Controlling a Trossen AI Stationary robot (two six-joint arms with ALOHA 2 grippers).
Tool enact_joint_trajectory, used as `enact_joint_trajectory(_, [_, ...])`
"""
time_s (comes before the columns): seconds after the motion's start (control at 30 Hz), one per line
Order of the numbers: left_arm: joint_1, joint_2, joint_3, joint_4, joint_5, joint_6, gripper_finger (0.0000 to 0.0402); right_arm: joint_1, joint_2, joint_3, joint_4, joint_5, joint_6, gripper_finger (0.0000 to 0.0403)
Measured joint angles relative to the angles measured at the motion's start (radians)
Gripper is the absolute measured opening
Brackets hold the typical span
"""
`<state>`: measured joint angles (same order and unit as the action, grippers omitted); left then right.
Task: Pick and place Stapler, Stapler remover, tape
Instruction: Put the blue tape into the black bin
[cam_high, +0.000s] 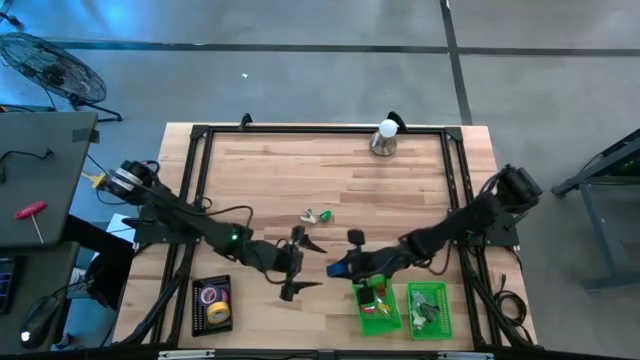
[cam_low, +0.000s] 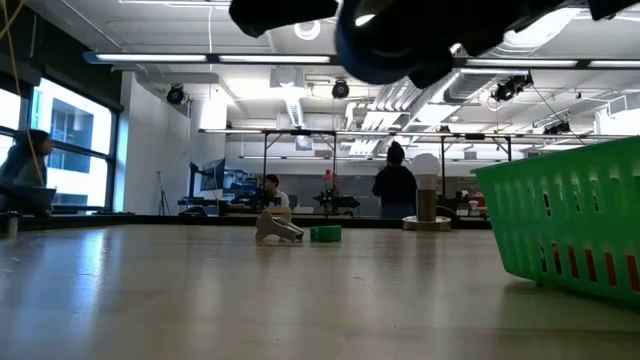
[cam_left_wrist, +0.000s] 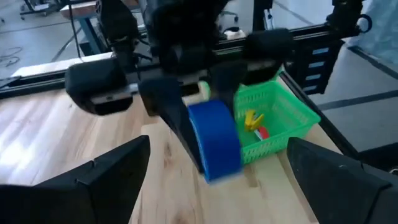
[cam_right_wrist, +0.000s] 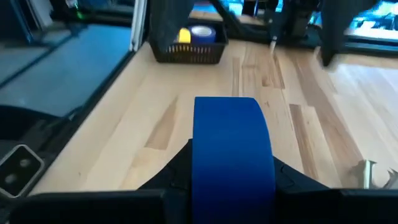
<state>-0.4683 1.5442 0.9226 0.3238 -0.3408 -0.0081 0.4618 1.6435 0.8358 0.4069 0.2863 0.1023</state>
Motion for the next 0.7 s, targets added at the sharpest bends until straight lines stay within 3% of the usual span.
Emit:
enact_joint_trajectory(0.23, [-0.003,0.011,0.0,0.018,0.022,0.001,0.0369,-0.001,0.071,0.148,-0.154,0.059,-0.015,0.008])
enact_joint_trajectory(0.57, [-0.003,0.011,0.0,0.001,0.036,-0.004,0.0369,-0.001,0.072,0.177,-0.172,0.066,-0.034,0.008])
enact_joint_trajectory(0.7, [-0.003,0.011,0.0,-0.021,0.01,-0.004,0.0347,-0.001,0.072,0.177,-0.17,0.066,-0.033,0.008])
